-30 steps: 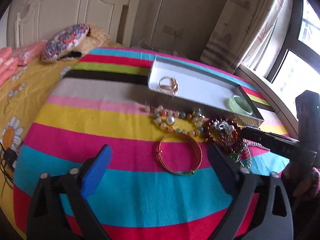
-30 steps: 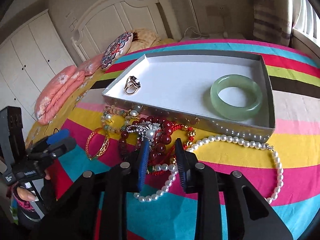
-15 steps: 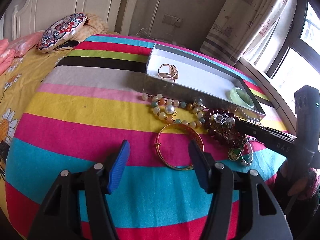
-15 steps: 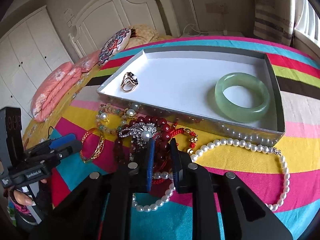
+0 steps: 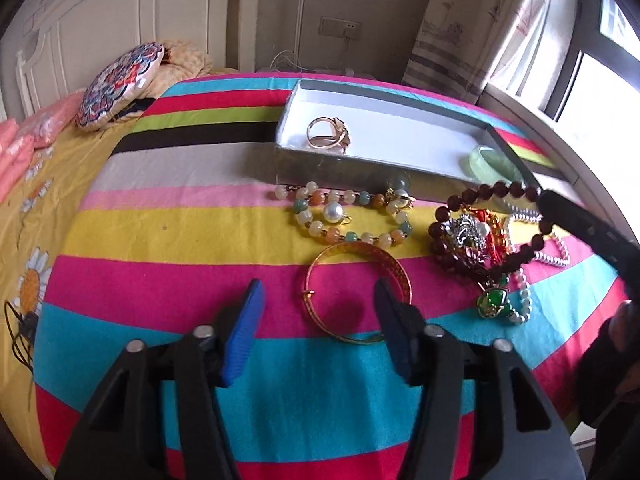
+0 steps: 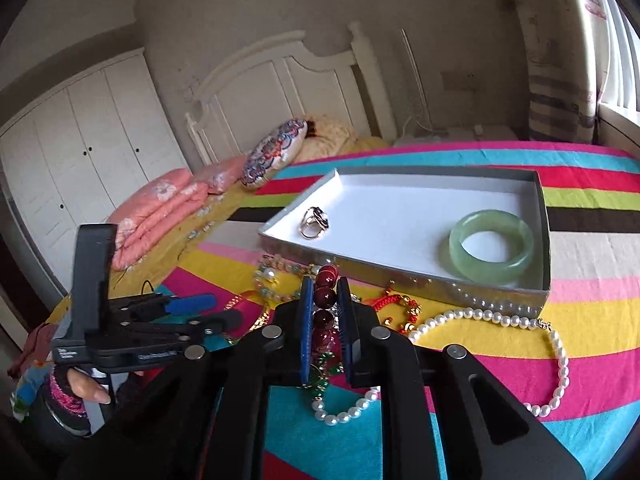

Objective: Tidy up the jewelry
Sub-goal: 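Grasp the dark red bead bracelet with the right tool while the left tool grasps the gold bangle, then lower the red bead bracelet into the box with the right tool while the left tool places the gold bangle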

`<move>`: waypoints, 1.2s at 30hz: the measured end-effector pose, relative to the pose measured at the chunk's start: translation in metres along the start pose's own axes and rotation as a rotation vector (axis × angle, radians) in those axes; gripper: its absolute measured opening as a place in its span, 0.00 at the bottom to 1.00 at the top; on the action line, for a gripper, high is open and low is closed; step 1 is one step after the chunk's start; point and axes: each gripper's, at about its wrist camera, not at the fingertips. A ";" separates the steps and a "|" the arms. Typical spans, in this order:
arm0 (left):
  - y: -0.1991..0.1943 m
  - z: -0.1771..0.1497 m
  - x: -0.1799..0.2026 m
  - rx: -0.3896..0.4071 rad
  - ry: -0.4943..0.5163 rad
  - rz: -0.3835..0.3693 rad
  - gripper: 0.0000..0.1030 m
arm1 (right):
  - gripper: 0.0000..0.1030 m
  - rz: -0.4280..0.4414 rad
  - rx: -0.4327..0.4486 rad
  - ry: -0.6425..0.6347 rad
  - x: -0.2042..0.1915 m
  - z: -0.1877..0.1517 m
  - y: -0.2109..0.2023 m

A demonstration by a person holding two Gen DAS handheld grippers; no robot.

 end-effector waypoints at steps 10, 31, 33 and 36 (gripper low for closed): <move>-0.010 -0.002 0.006 0.028 -0.030 -0.087 0.82 | 0.14 0.014 0.032 -0.011 -0.004 0.002 -0.006; -0.019 -0.012 0.008 0.072 0.023 -0.054 0.58 | 0.14 0.007 0.147 -0.042 -0.028 0.022 -0.037; -0.026 -0.014 0.006 0.101 0.021 -0.052 0.58 | 0.14 0.005 0.158 -0.053 -0.031 0.026 -0.042; -0.035 -0.018 0.003 0.130 0.015 -0.054 0.58 | 0.14 0.002 0.167 -0.064 -0.036 0.028 -0.045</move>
Point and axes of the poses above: each gripper's, at about its wrist camera, not at the fingertips, and y roughly the way its jaws point, x to its right, z to its top, and after that the axes turned 14 degrees about -y, right-handed
